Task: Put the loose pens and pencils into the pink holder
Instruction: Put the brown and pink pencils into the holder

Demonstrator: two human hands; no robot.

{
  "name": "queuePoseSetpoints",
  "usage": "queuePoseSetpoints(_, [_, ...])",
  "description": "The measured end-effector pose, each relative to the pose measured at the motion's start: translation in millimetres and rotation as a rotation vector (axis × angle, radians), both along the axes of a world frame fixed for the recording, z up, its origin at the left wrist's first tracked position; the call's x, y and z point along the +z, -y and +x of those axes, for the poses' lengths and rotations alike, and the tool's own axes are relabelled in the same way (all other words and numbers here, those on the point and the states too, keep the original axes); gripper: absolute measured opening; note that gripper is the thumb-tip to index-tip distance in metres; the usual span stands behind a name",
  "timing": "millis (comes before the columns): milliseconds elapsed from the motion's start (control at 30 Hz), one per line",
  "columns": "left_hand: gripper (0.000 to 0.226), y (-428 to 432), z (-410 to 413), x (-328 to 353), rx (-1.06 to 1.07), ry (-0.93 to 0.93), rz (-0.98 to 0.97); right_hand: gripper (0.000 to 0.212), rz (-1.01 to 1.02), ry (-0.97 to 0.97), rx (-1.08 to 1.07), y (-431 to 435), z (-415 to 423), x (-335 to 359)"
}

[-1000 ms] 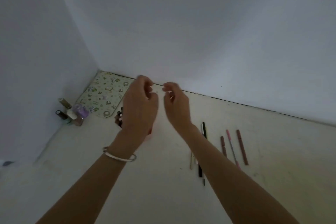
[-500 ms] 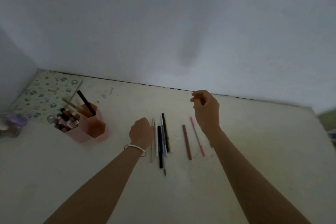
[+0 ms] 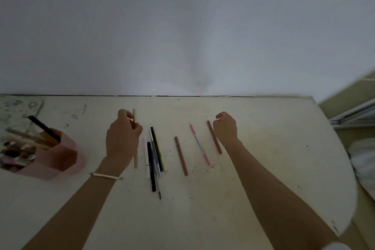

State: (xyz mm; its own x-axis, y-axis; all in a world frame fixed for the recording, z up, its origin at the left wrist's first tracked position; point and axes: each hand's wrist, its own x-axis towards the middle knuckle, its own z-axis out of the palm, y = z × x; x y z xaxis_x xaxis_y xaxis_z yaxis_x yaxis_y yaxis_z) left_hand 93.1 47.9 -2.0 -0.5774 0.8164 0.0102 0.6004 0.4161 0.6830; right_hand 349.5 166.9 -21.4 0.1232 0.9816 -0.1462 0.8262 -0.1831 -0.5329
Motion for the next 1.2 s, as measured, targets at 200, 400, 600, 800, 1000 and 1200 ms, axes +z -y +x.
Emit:
queuePoseSetpoints(200, [0.033, 5, -5, 29, -0.060, 0.050, 0.222, 0.032, -0.075, 0.367, 0.146, 19, 1, -49])
queuePoseSetpoints(400, [0.057, 15, -53, 67, 0.021, -0.050, 0.411, 0.074, 0.271, 0.056, 0.277, 7, -63, -5])
queuePoseSetpoints(600, [0.045, 58, -140, 103, 0.282, -0.172, 0.463, 0.061, 0.523, -0.524, 0.421, 34, -181, 71])
queuePoseSetpoints(800, [0.041, 80, -162, 79, 0.285, -0.252, 0.397, 0.057, 0.537, -0.763, 0.535, 81, -254, 91])
queuePoseSetpoints(1000, [0.015, 86, -176, 45, 0.187, -0.373, 0.086, 0.056, 0.427, -0.780, 0.583, 104, -280, 73])
queuePoseSetpoints(1200, [0.023, 93, -185, 66, 0.307, -0.265, 0.279, 0.049, 0.335, -0.669, 0.710, 128, -309, 53])
